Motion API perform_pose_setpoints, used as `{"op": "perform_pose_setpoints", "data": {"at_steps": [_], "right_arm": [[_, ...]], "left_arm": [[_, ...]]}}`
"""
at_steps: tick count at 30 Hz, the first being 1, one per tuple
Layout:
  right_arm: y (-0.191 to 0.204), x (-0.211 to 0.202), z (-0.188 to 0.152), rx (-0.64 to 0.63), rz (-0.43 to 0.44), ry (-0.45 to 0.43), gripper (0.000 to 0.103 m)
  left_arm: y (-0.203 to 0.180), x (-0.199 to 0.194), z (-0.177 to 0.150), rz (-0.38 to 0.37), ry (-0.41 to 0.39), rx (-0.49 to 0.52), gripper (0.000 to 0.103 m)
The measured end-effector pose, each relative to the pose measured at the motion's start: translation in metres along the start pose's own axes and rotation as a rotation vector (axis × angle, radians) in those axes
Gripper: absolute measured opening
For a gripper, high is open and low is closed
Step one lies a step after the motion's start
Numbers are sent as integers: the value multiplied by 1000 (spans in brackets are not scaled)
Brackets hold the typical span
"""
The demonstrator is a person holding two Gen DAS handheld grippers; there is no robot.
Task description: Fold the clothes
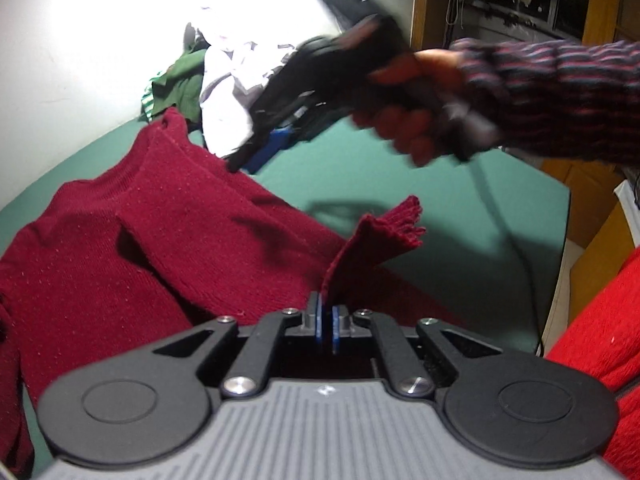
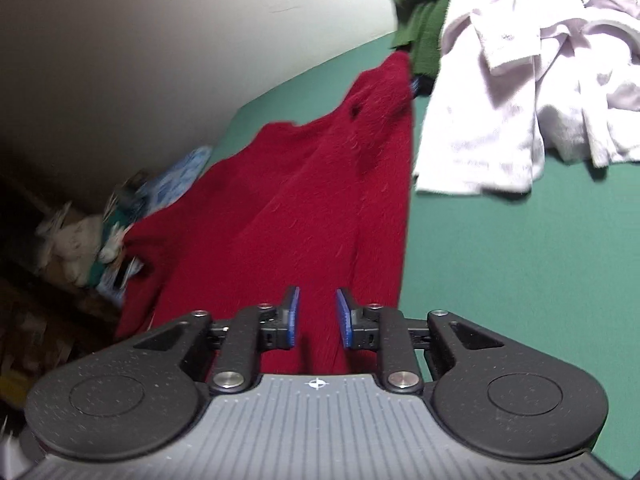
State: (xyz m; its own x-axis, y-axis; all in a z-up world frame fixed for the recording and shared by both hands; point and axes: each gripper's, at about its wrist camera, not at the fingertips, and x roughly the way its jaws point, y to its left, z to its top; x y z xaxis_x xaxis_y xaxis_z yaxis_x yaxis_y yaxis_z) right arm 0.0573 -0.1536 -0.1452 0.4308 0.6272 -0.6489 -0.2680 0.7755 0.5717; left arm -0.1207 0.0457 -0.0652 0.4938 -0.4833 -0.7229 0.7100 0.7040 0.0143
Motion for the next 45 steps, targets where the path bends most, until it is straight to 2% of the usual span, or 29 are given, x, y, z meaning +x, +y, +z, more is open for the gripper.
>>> {"op": "perform_pose_setpoints", "data": {"at_steps": [5,9,14,15,16,17,19,22,25,27,29,32,34,36,37,38,39,45], "right_arm": [[3,-15,-47,4,14,102,28],[7,-13,-70,40,30,130,28],[14,-11,-82,45,-19,110,28],[14,-13,-83,46,-22,103,24],[15,-15,-84,44,-25,98,10],[15,-18,-85,41,-28,93,2],[16,-22,-87,37,-34,84,2],[18,-35,-90,33,-31,68,1],[20,-37,-98,36,-37,83,1],[19,-34,-103,46,-49,99,7],[15,-34,-107,81,-45,112,22],[14,-40,-112,123,6,125,39],[15,-38,-114,123,8,138,39],[16,-36,-117,123,6,151,34],[17,-35,-118,123,5,158,28],[17,-34,-119,123,4,164,11],[18,-33,-119,122,6,168,4],[24,-55,-118,93,17,133,4]], "left_arm": [[0,3,-3,1,17,10,5],[-3,5,-5,-3,29,31,7],[-6,13,-11,-5,53,40,12],[-7,16,-12,-5,60,44,12],[-7,19,-14,-6,68,49,12],[-9,21,-16,-9,74,54,11],[-10,21,-16,-23,75,61,8],[-12,14,-16,-57,53,55,7],[-11,14,-19,-84,64,47,8],[-12,19,-23,-83,90,57,8],[-13,23,-25,-85,104,69,8],[-14,22,-26,-85,98,87,11],[-13,23,-27,-88,99,87,11],[-12,24,-28,-91,100,88,11],[-12,24,-28,-92,101,91,11],[-11,24,-28,-95,101,92,11],[-11,23,-27,-100,100,93,11],[-10,3,-20,-172,74,116,11]]}}
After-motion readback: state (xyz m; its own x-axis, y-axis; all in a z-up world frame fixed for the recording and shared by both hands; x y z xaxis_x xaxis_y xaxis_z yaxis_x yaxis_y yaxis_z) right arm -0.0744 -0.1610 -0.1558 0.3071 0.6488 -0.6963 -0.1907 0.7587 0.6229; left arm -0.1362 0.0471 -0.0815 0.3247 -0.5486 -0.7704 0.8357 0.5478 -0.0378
